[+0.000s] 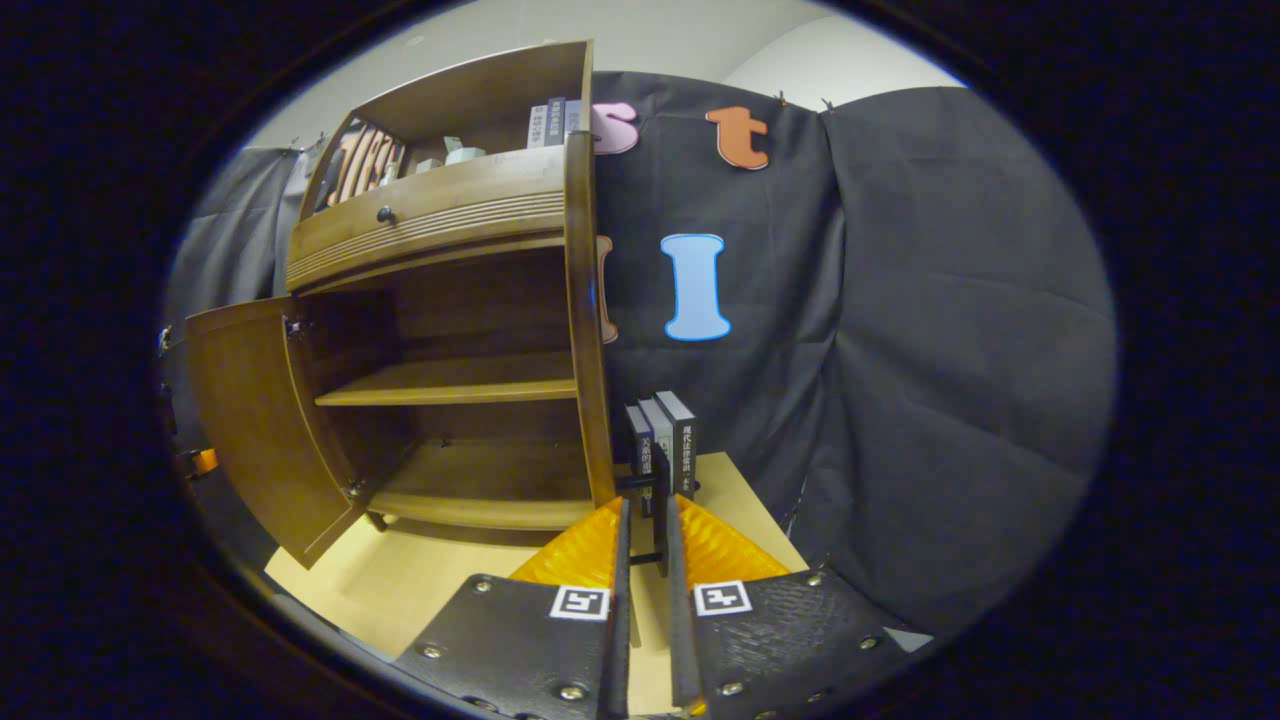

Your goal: Open the right door of the double-door shoe cabinet with the right hand, and open the left door with the left hand.

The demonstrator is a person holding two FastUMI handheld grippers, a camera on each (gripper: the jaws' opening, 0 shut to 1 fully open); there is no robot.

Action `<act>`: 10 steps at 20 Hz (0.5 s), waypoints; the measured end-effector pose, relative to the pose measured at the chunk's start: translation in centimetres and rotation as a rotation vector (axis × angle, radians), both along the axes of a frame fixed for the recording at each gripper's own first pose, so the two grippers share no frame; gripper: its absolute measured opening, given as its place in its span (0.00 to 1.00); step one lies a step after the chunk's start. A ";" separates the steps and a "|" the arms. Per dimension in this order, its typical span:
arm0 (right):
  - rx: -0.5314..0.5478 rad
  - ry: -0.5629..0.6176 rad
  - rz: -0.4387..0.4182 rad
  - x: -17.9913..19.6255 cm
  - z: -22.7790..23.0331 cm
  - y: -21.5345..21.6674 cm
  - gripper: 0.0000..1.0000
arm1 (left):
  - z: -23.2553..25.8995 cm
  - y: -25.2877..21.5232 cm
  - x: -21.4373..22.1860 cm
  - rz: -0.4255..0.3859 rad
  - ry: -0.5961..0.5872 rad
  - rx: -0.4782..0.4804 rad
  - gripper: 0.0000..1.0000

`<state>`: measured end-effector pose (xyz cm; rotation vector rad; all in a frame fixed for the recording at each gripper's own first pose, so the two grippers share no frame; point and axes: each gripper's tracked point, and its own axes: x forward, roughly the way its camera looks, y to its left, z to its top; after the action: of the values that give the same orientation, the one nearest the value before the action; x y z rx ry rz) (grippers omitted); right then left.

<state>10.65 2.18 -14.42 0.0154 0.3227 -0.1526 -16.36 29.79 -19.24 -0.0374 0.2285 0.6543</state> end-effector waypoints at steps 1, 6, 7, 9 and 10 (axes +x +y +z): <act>-0.007 -0.009 -0.011 -0.2 0.3 -0.2 0.17 | 0.1 0.1 0.0 0.010 -0.001 0.012 0.34; -0.047 -0.083 -0.037 -1.2 3.9 0.4 0.16 | 1.0 0.4 0.2 0.015 -0.022 0.003 0.34; -0.046 -0.102 -0.041 -1.2 4.8 0.7 0.16 | 1.1 0.4 0.4 0.016 -0.025 0.000 0.26; -0.030 -0.144 -0.038 -1.4 6.6 2.0 0.17 | 1.2 0.5 0.1 0.030 -0.033 0.003 0.26; -0.027 -0.161 -0.039 -1.6 7.2 2.4 0.17 | 1.5 0.5 0.0 0.040 -0.038 0.008 0.26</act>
<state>9.09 4.54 -7.21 0.0069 0.1596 -0.1930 -16.35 30.31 -17.76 -0.0470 0.1894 0.6935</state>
